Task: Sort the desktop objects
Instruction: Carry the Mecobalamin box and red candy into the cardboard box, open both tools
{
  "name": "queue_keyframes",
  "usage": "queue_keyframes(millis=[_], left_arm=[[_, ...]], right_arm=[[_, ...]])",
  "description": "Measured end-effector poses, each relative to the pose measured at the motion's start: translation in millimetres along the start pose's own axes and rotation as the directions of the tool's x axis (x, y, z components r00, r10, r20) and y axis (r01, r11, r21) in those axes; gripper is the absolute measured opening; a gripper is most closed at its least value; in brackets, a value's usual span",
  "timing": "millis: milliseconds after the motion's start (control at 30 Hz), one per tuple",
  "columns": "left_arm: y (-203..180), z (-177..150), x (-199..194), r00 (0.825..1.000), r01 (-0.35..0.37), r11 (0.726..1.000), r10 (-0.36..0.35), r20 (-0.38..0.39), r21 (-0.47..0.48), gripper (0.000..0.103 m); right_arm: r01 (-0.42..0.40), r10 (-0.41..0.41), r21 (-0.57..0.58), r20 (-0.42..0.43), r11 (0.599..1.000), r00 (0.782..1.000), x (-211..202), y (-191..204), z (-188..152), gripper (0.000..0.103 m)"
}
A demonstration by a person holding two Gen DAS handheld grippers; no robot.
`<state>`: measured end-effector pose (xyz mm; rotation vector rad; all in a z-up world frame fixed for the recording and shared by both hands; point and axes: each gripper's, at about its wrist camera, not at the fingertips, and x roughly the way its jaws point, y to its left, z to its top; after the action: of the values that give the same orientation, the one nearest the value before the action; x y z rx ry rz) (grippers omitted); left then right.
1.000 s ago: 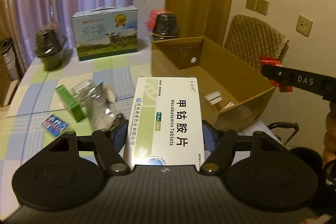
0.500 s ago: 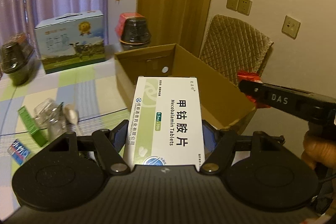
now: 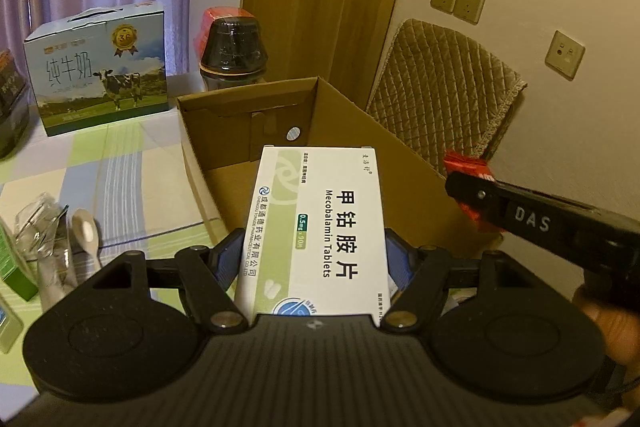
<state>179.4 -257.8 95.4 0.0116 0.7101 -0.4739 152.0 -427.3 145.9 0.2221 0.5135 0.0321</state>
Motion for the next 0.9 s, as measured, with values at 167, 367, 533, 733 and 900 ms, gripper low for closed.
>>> queue_keyframes(millis=[167, 367, 533, 733, 900], left_arm=[[11.2, 8.9, 11.3, 1.0, 0.016, 1.0, -0.015, 0.006, -0.022, 0.07], [26.4, 7.2, -4.8, 0.999, -0.01, 0.999, 0.011, 0.036, -0.04, 0.07], [36.3, -5.9, -17.1, 0.999, -0.014, 0.998, 0.017, 0.031, -0.068, 0.072], [55.5, -25.9, -37.7, 0.998, -0.048, 0.993, 0.052, 0.025, -0.109, 0.074], [78.6, -47.7, -63.2, 0.994, -0.102, 0.986, 0.105, 0.018, -0.134, 0.075]], right_arm=[[0.011, -0.011, 0.016, -0.009, 1.0, 1.0, 10.8, -8.9, 4.4, 0.025], [-0.003, 0.004, 0.01, -0.023, 1.0, 1.0, 20.6, -8.0, 5.7, 0.025], [-0.039, 0.039, 0.009, -0.03, 0.999, 0.999, 30.1, -0.1, 7.4, 0.037], [-0.032, 0.032, 0.052, 0.012, 0.998, 0.999, 13.6, -2.3, 7.5, 0.057], [-0.039, 0.037, 0.084, 0.022, 0.996, 0.999, -19.8, 0.6, -6.8, 0.069]])
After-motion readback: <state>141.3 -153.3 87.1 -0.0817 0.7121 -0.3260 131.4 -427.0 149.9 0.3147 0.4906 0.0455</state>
